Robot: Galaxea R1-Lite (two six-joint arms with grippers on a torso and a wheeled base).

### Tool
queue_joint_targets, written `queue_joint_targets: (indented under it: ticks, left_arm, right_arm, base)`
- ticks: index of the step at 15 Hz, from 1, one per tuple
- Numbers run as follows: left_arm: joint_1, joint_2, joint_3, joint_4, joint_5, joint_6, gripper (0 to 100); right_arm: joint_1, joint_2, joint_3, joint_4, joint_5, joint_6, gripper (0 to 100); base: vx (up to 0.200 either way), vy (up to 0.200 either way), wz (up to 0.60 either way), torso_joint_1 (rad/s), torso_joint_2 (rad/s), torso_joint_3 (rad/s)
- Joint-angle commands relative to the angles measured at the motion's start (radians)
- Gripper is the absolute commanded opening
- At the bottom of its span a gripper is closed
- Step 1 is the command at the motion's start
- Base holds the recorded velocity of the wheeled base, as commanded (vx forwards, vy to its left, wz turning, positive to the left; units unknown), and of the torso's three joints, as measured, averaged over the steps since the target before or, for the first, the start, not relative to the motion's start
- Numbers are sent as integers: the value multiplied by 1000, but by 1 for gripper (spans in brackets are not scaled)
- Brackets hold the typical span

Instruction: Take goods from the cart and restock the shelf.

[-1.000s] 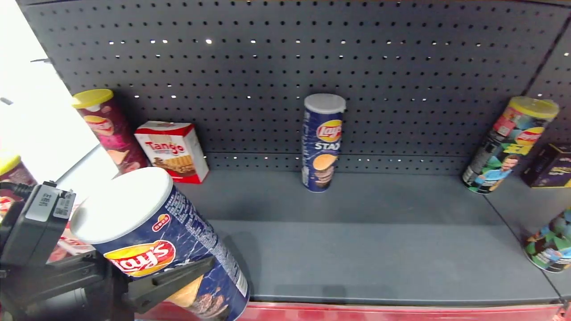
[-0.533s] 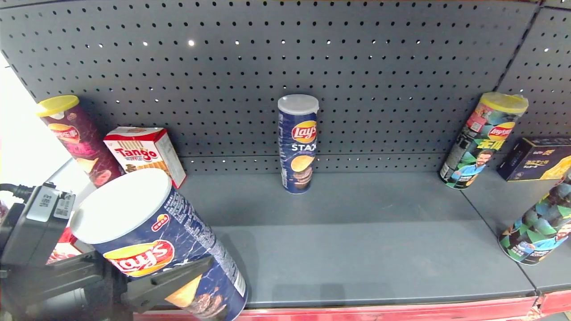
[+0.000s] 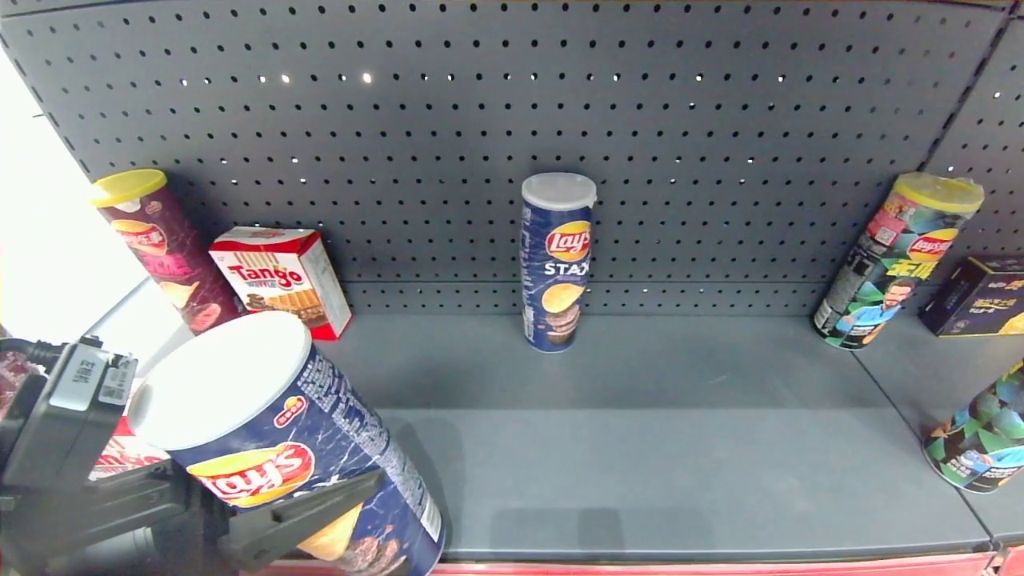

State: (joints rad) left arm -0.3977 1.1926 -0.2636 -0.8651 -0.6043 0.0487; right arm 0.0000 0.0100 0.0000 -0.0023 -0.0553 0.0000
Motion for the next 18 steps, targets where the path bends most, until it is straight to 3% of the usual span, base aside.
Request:
queue_joint_targets:
  ticks: [1,5,8,11,14,15,17,18]
  left_arm:
    - [-1,-4,14,-3,0,2,0]
    - [3,-47,24,8,14,-1,0]
    - [2,-48,12,9,43,-6,0]
    - [0,-25,-5,9,40,-6,0]
    - [0,1,-11,1,37,-6,0]
    - [0,1,-6,1,37,-6,0]
    - [0,-2,0,0,35,-6,0]
    - [0,-2,-3,0,35,-6,0]
  right_arm:
    - [-2,1,0,-1,2,-2,100]
    - [5,10,-29,-2,45,-3,100]
    - [28,225,-264,13,112,46,100]
    - [67,392,-543,122,270,29,100]
    - [112,547,-632,107,468,-66,100]
    - [120,579,-649,107,479,-84,100]
    - [186,716,-723,104,486,-126,100]
    - [275,805,-746,65,474,-155,100]
  base:
    - [0,0,0,0,0,0]
    - [0,0,0,0,0,0]
    - [0,0,0,0,0,0]
    - [0,0,0,0,0,0]
    - [0,0,0,0,0,0]
    - [0,0,0,0,0,0]
    - [0,0,0,0,0,0]
    - [0,0,0,0,0,0]
